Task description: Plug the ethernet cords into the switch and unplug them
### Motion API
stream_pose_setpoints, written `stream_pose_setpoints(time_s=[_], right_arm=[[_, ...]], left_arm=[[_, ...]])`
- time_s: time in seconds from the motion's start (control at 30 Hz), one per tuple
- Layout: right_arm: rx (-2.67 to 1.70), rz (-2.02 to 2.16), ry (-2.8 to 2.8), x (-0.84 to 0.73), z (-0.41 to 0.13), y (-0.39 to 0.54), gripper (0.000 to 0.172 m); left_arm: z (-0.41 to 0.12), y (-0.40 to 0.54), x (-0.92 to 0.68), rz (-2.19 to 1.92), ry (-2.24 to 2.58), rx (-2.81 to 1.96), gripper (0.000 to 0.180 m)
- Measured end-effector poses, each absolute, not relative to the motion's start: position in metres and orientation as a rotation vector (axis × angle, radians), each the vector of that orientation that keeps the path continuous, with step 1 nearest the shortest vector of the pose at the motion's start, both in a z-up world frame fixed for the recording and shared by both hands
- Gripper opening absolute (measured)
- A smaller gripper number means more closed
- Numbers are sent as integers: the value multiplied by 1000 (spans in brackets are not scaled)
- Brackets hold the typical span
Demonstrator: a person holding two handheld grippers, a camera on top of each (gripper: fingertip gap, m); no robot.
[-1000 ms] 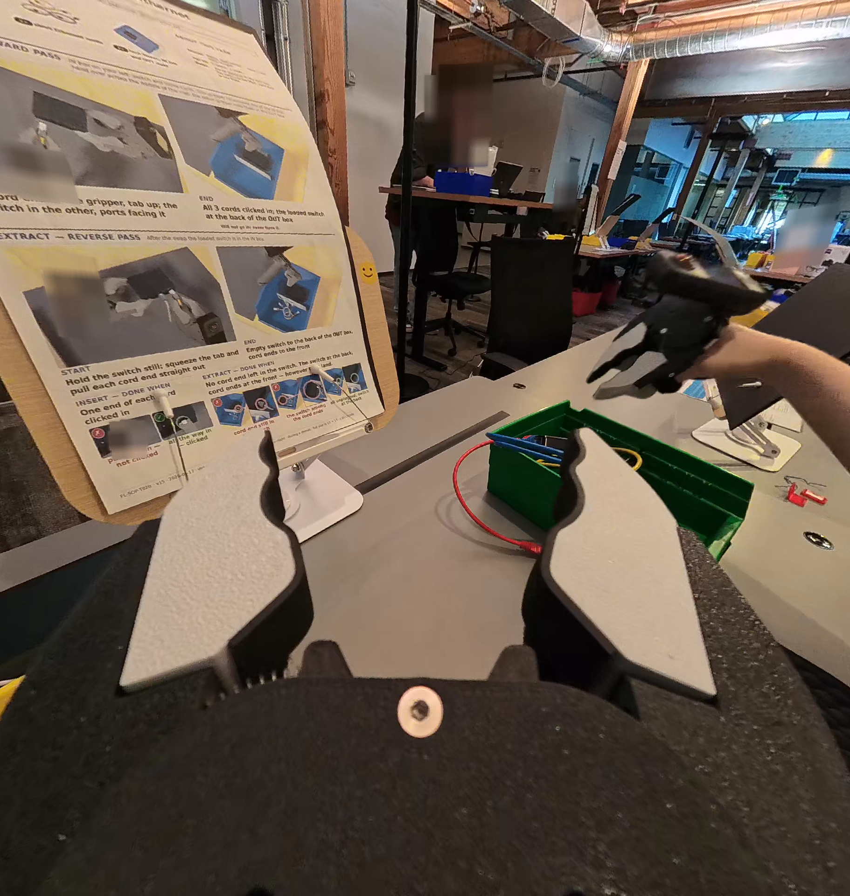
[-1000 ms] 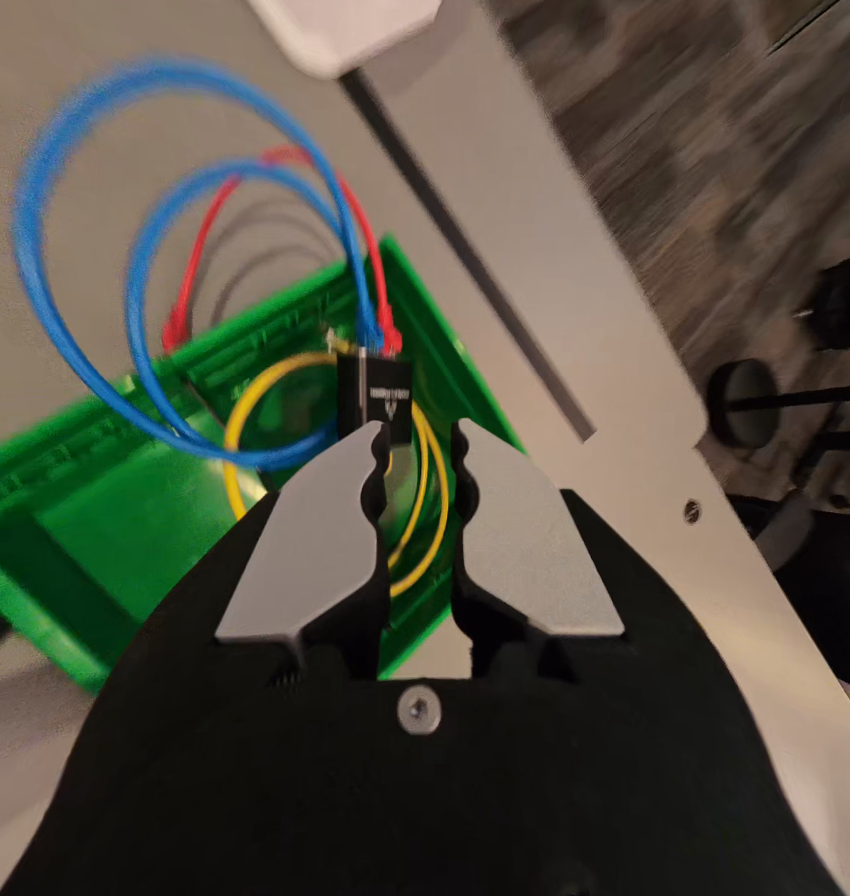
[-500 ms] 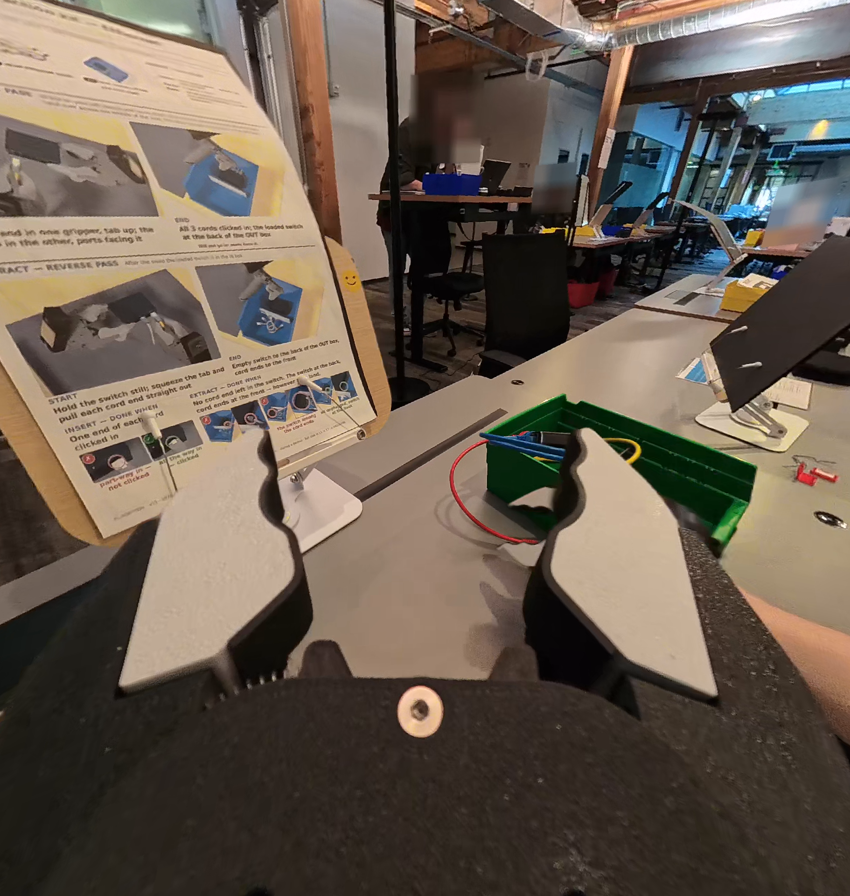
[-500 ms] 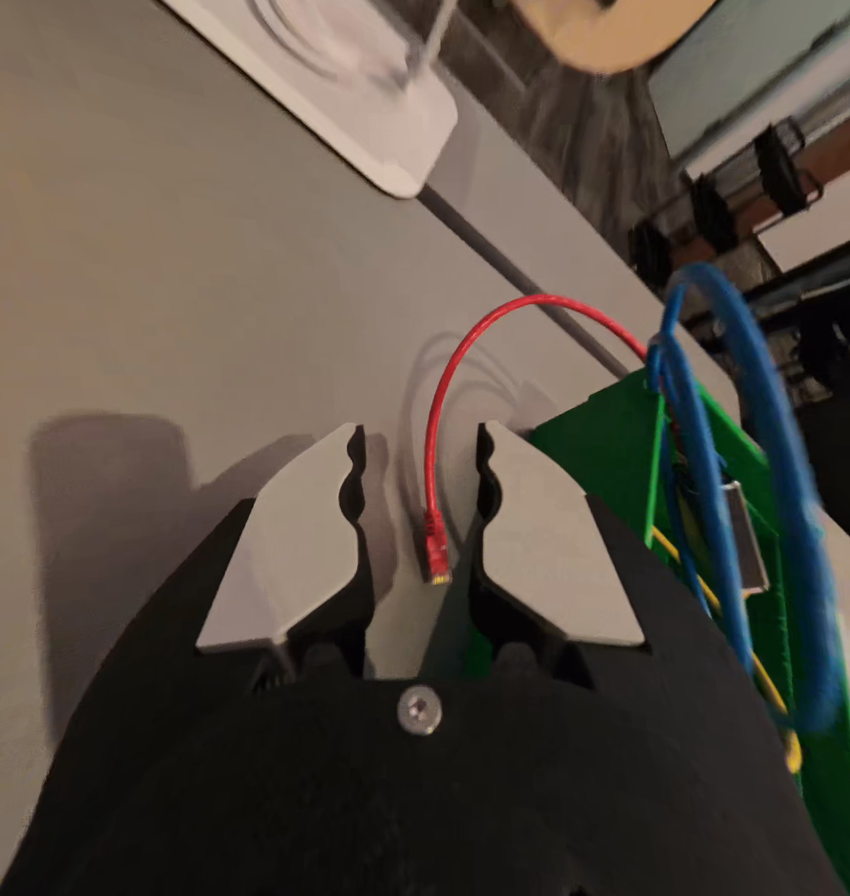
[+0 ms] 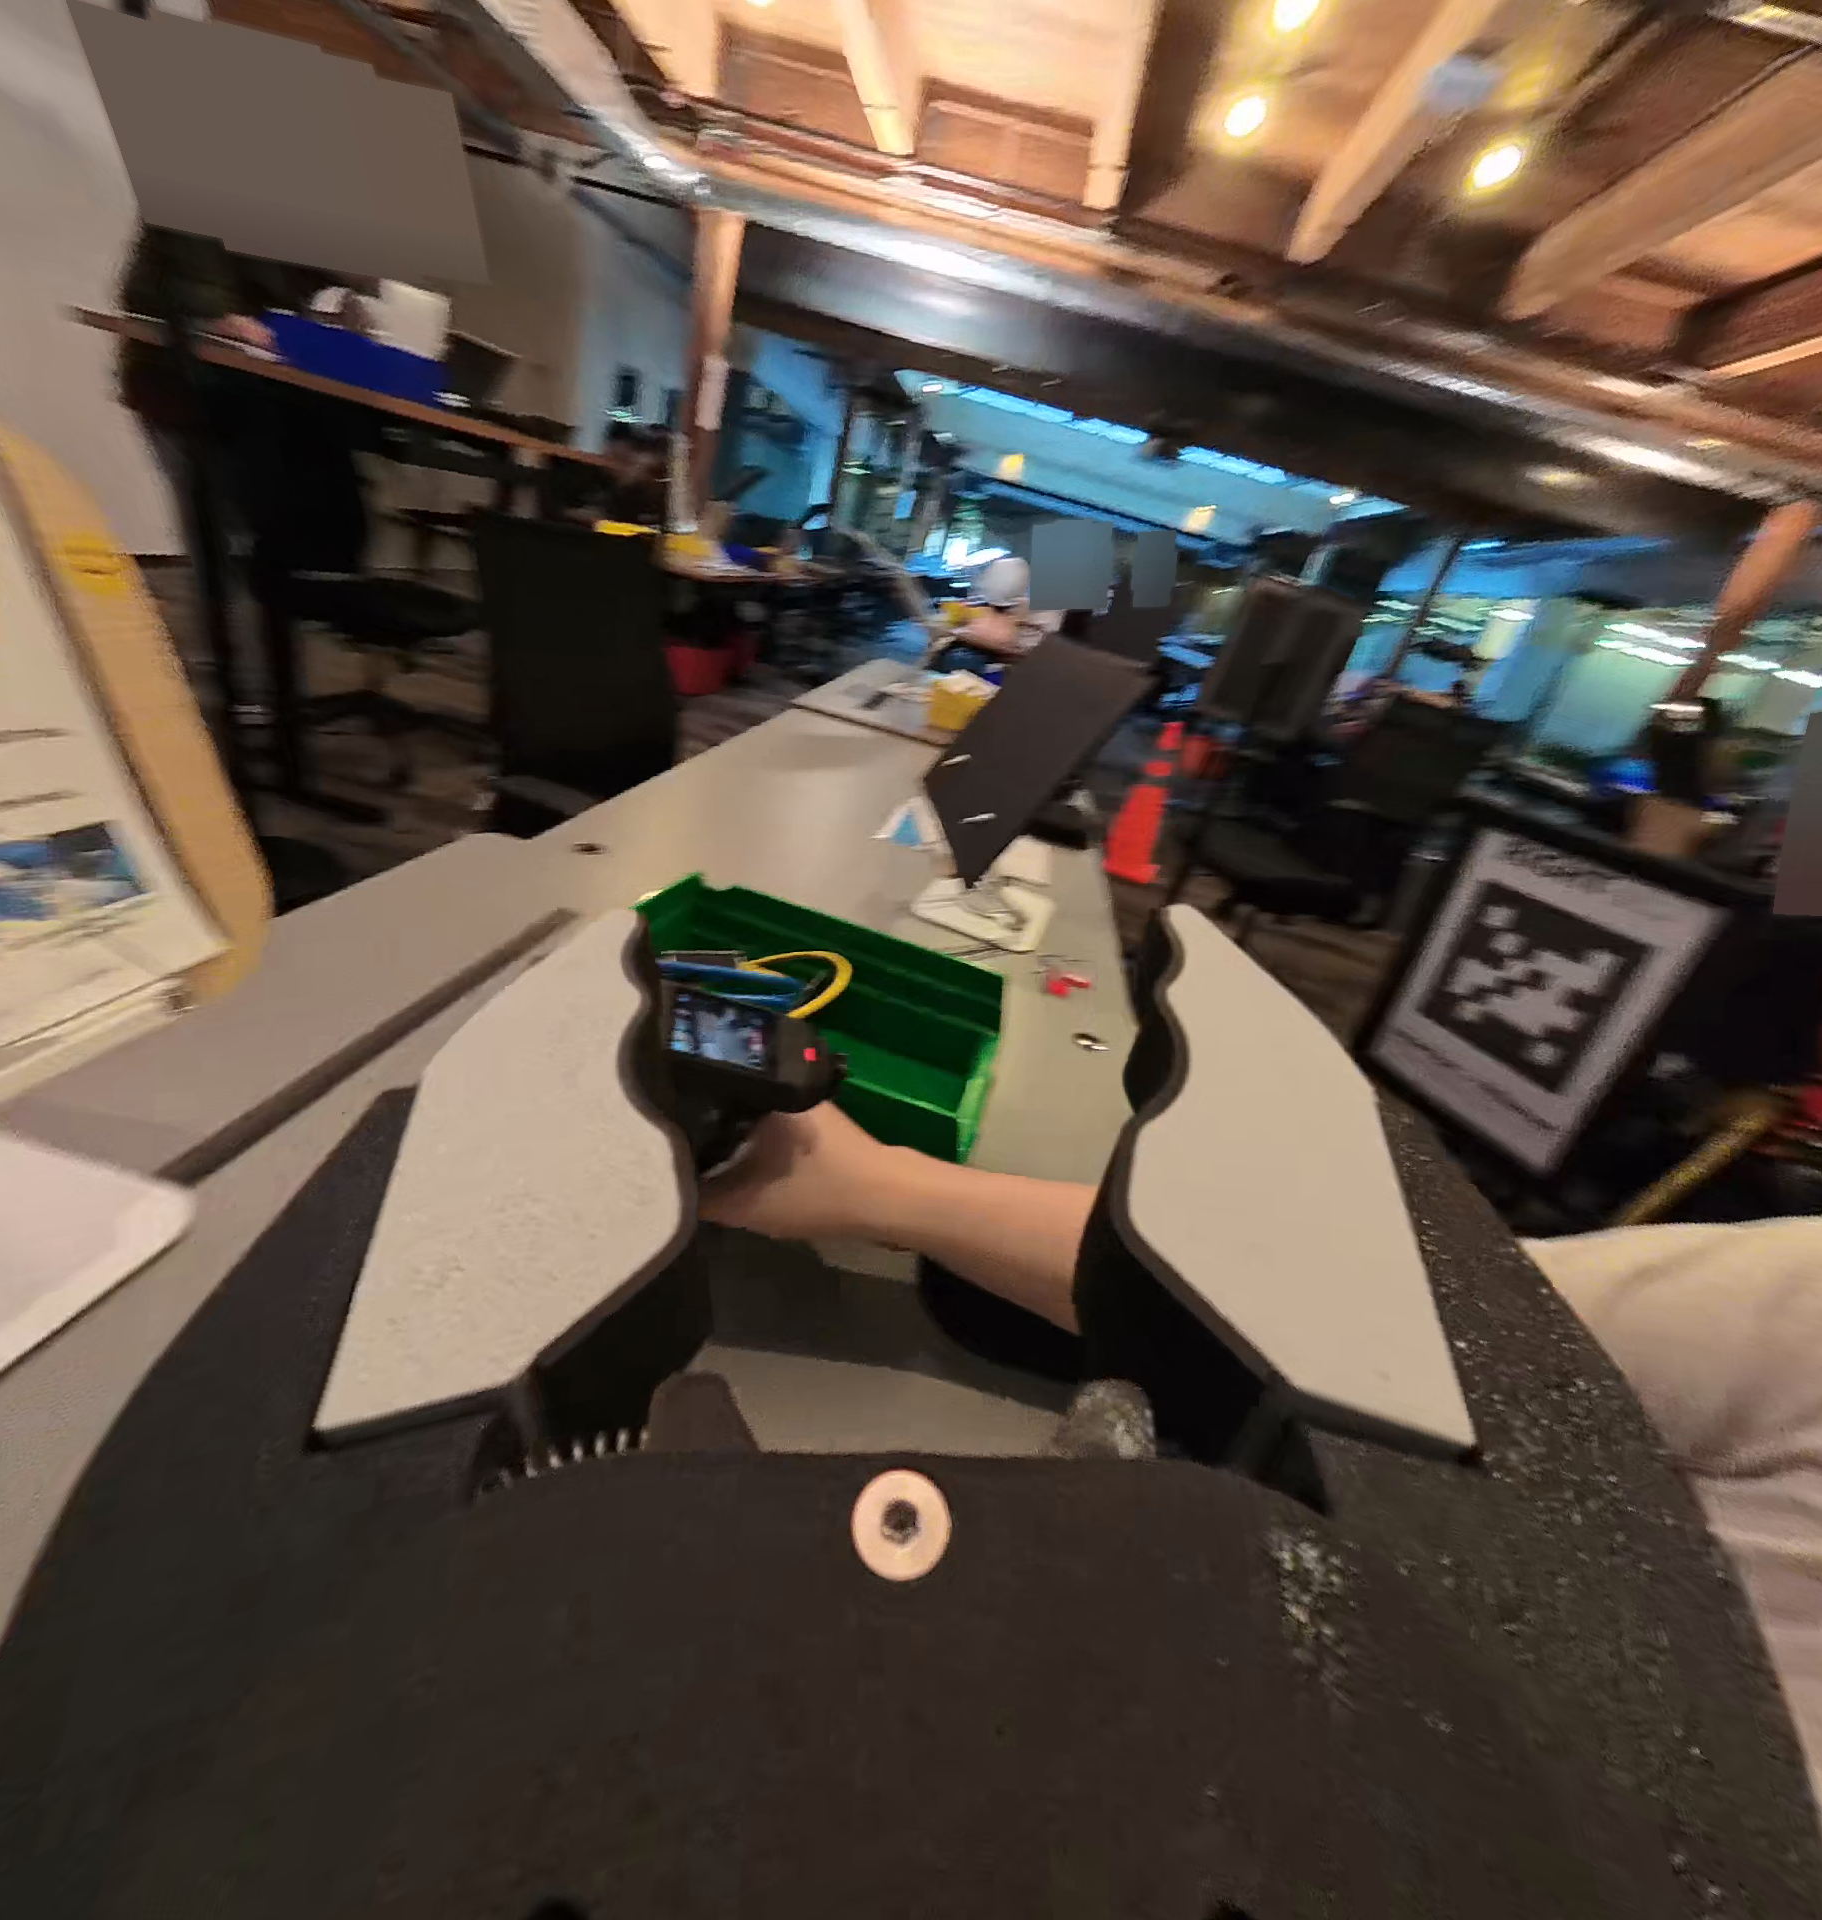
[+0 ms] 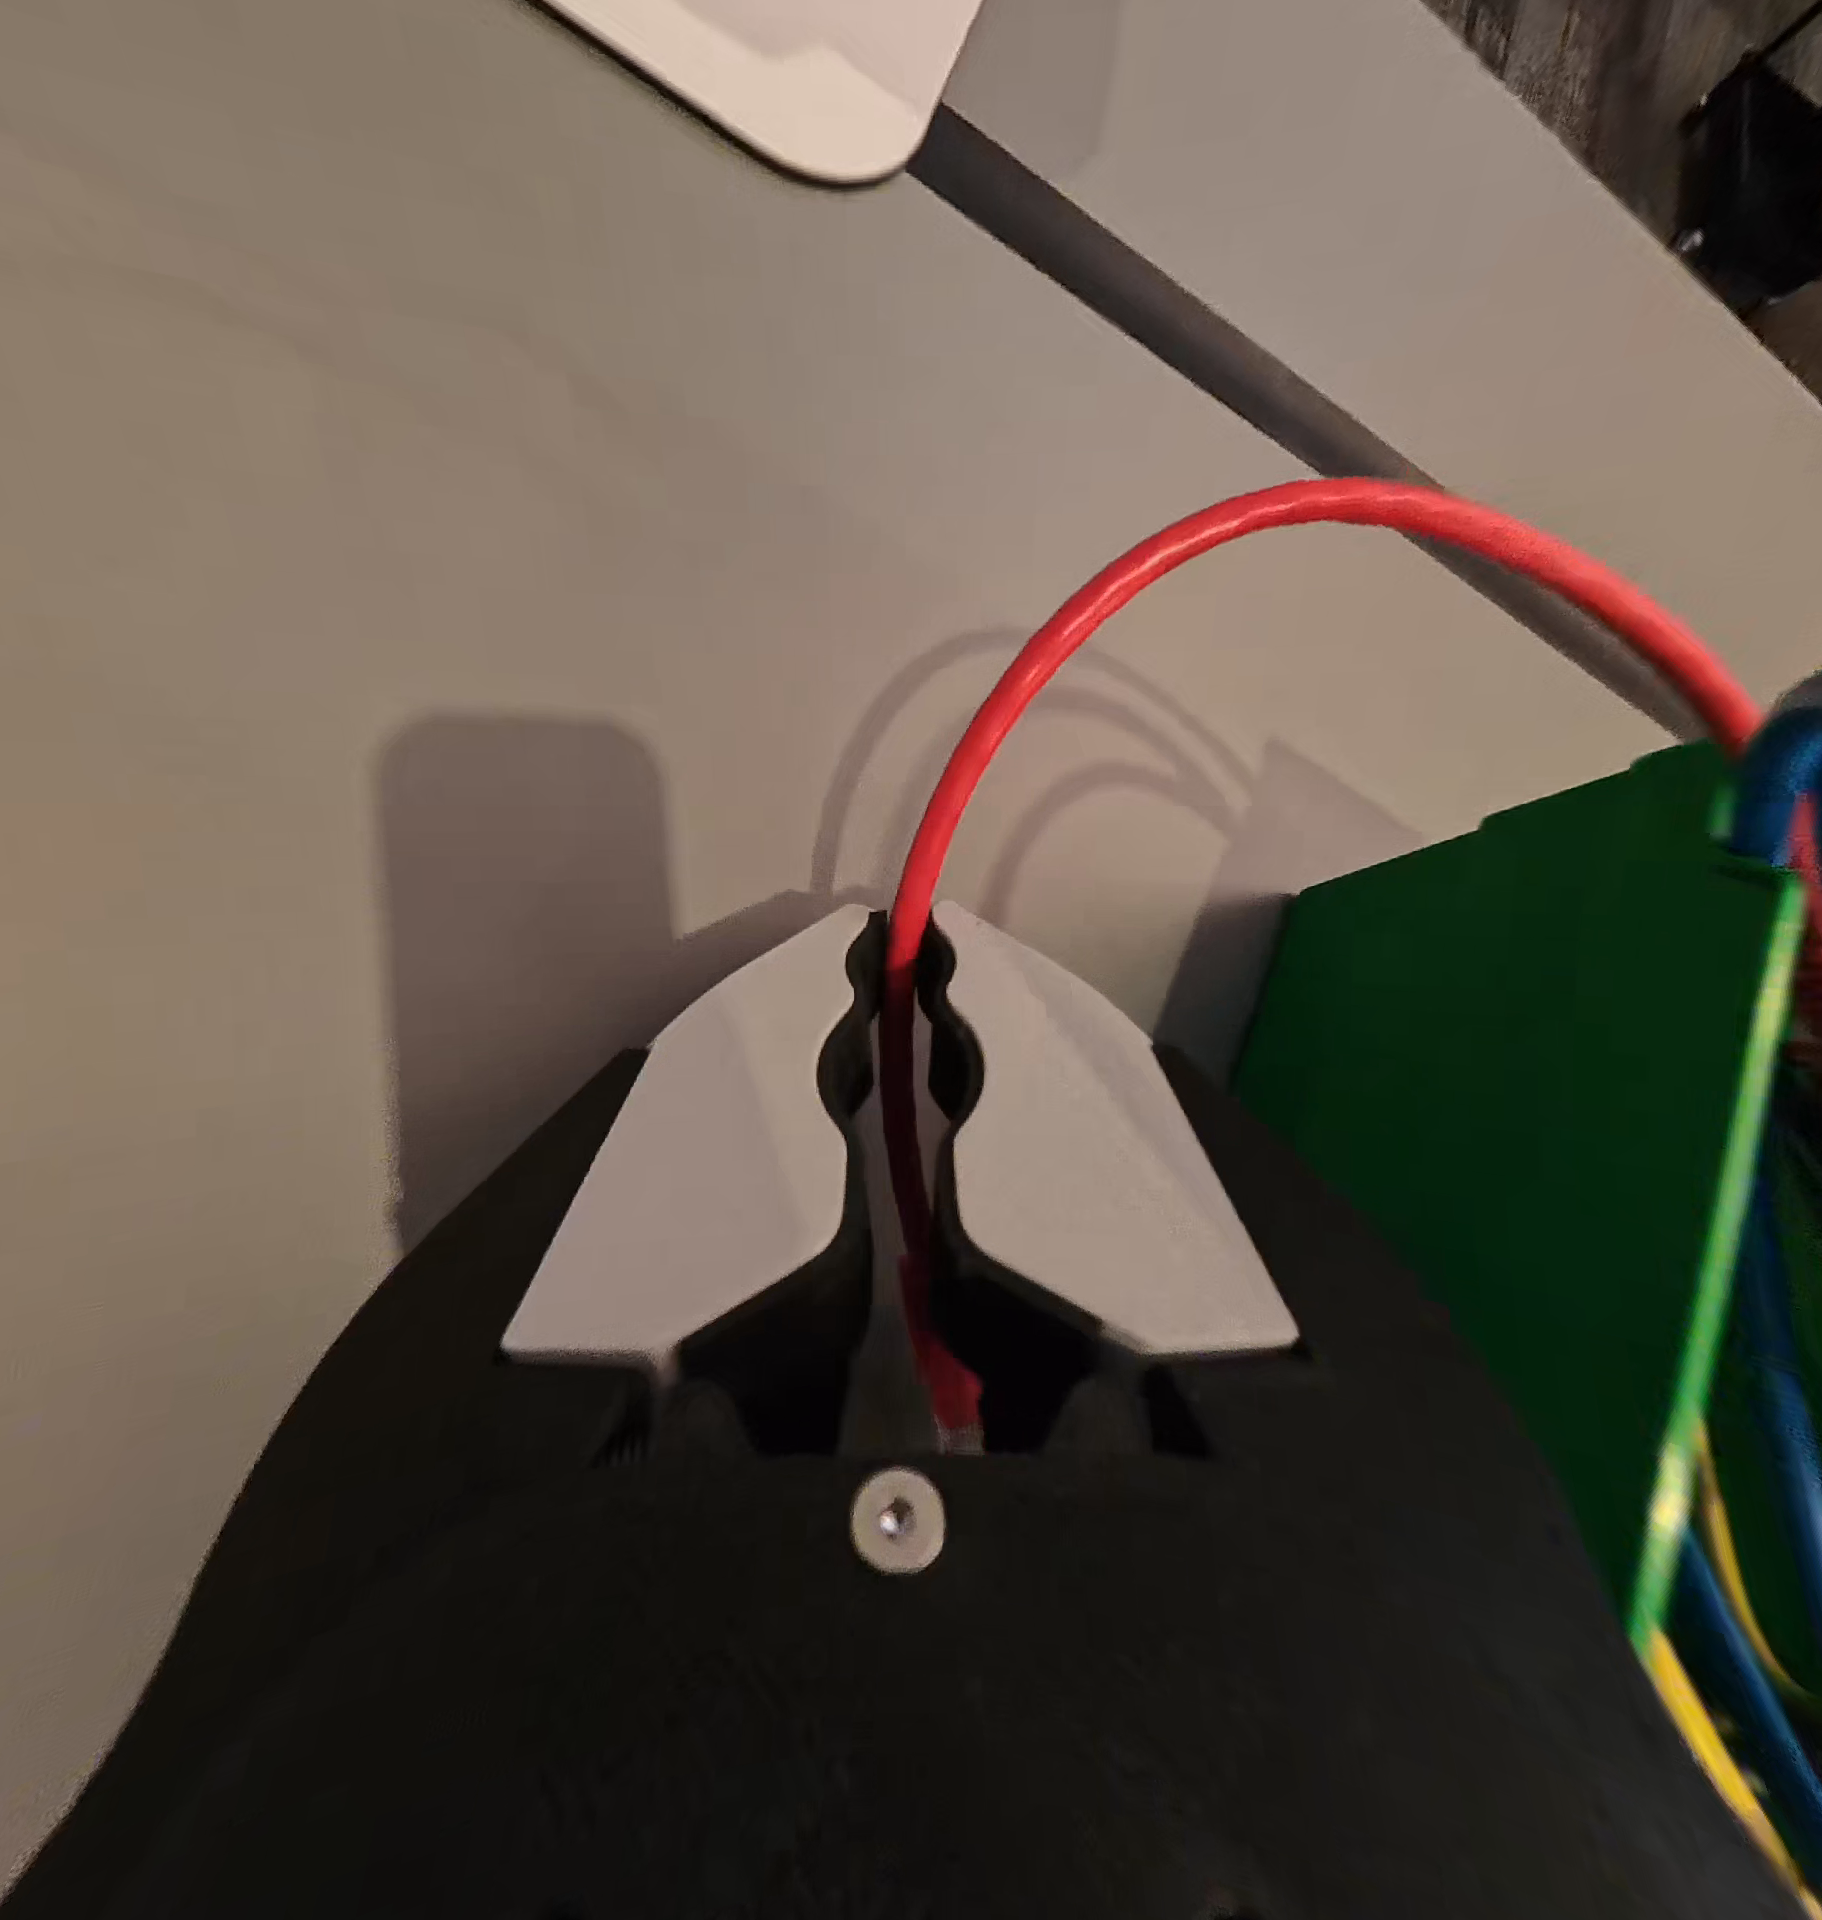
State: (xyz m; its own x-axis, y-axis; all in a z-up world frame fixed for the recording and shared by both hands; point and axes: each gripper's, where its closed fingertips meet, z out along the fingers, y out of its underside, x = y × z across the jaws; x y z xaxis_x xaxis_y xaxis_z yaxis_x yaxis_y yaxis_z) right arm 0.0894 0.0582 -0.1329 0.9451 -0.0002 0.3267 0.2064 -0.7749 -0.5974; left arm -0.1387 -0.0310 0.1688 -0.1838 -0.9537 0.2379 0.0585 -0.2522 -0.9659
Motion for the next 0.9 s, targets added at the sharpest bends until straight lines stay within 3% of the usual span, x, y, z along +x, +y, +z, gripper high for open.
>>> stream_pose_setpoints(time_s=[0.2,0.37,0.53,0.73,0.9], right_arm=[[-2474,-442,-297,75,-84,28,5],[-2460,-371,-417,80,-24,0,4],[-2358,-8,-587,95,18,-16,3],[-2237,454,-449,147,30,-26,3],[-2204,383,-510,181,-6,-27,3]], left_arm=[[179,-61,-149,-1866,1243,-1121,79],[174,-65,-145,-1847,1278,-1130,78],[176,-70,-145,-1863,1277,-1118,77],[173,-79,-140,-1802,1320,-1118,78],[168,-85,-134,-1776,1355,-1122,78]])
